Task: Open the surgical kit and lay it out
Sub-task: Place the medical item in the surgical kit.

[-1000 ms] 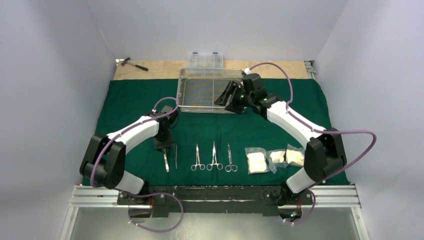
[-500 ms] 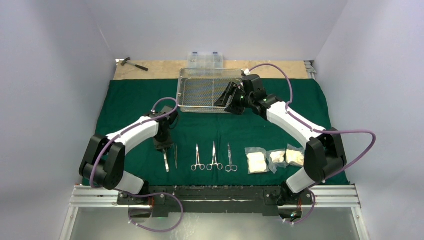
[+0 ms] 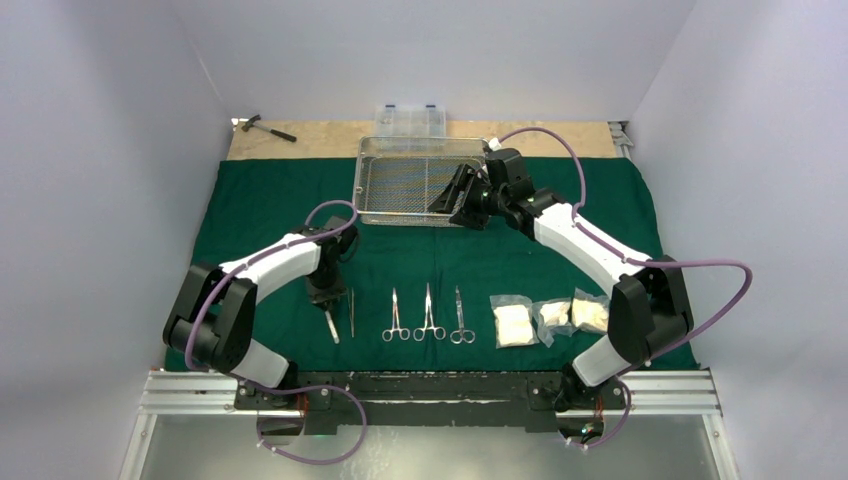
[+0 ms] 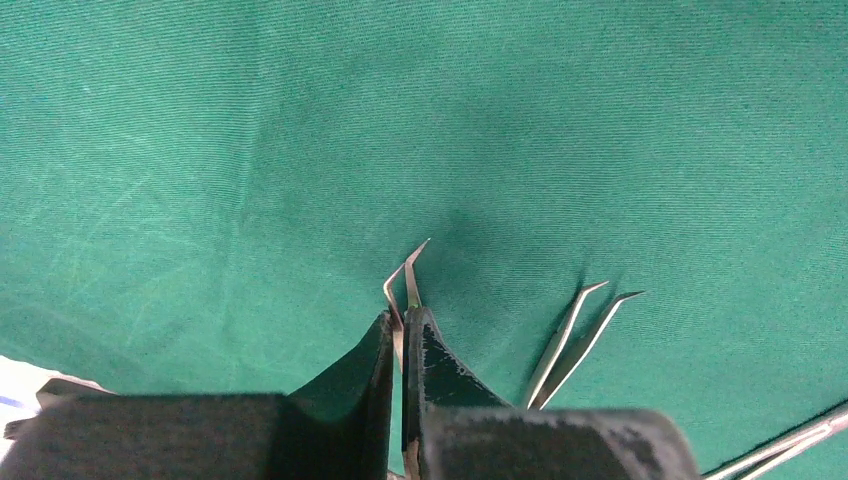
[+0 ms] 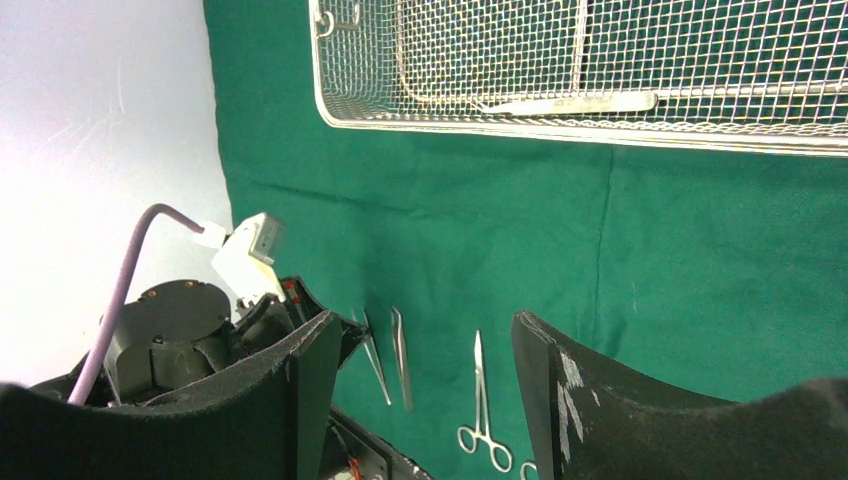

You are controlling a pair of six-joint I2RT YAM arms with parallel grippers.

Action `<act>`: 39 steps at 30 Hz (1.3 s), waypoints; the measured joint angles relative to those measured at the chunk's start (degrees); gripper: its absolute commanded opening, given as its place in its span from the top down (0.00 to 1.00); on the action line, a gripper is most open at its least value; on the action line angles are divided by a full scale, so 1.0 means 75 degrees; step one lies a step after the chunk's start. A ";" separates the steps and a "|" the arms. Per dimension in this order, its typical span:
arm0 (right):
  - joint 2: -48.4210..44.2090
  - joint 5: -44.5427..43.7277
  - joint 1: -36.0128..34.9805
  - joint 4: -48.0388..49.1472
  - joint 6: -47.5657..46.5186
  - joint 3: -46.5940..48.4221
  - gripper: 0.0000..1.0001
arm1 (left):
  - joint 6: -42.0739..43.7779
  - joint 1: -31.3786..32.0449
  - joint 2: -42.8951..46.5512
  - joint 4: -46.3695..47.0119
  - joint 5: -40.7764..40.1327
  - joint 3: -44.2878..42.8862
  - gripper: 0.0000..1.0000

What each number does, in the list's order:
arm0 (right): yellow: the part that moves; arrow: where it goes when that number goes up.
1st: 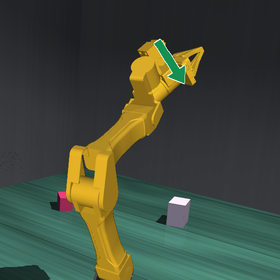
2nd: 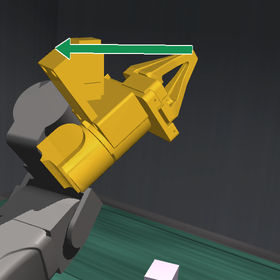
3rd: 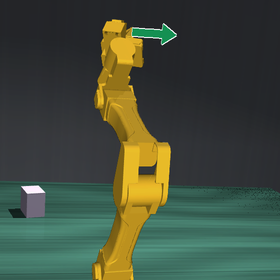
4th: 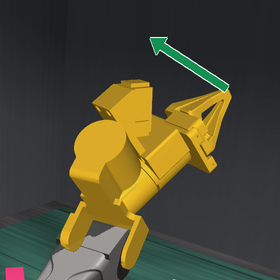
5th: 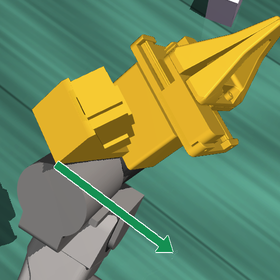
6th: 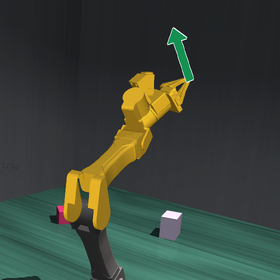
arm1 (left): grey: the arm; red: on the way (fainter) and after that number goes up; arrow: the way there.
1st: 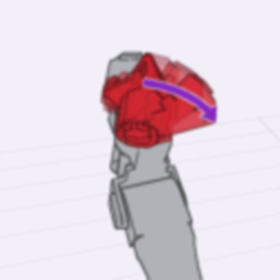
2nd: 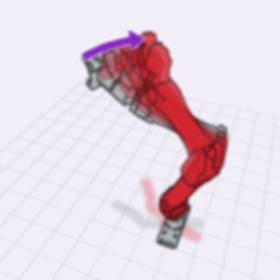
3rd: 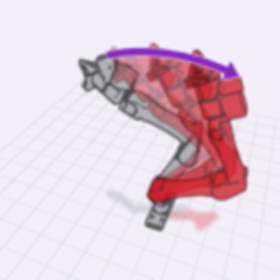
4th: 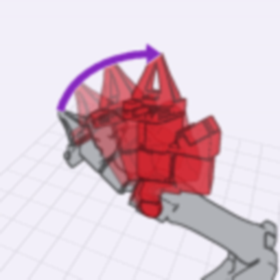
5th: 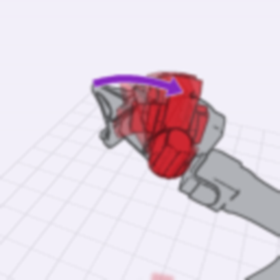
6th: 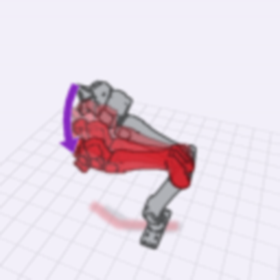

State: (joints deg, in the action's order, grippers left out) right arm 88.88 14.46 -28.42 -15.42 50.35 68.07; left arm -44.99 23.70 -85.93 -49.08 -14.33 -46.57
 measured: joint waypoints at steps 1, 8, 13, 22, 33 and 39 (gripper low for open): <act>0.0000 0.0000 0.0006 0.0000 0.0000 0.0000 0.34 | 0.0003 0.0000 0.0000 -0.0009 -0.0009 -0.0003 1.00; 0.0000 0.0000 0.0035 0.0000 0.0029 -0.0009 0.34 | 0.0358 0.0000 -0.0003 -0.0096 0.0029 -0.0242 1.00; 0.0000 0.0000 0.0044 0.0000 0.0035 -0.0009 0.34 | 0.0758 0.0000 -0.0003 -0.0017 0.0204 -0.0385 1.00; 0.0009 0.0003 0.0052 0.0000 0.0082 -0.0009 0.35 | 0.1128 0.0000 -0.0219 0.0125 0.0460 -0.0391 1.00; 0.0114 0.0003 0.0099 -0.0012 0.0082 -0.0009 0.35 | 0.1154 0.0000 -0.0597 -0.0061 0.0358 -0.0673 0.78; 0.0114 0.0000 0.0099 -0.0009 0.0073 -0.0009 0.35 | 0.1151 0.0000 -0.0592 -0.0469 0.0213 -0.1352 0.74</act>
State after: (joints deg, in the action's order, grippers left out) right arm 89.73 14.46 -27.68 -15.49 50.89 68.01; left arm -36.36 23.70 -90.37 -52.60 -12.73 -56.71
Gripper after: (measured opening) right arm 0.649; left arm 0.250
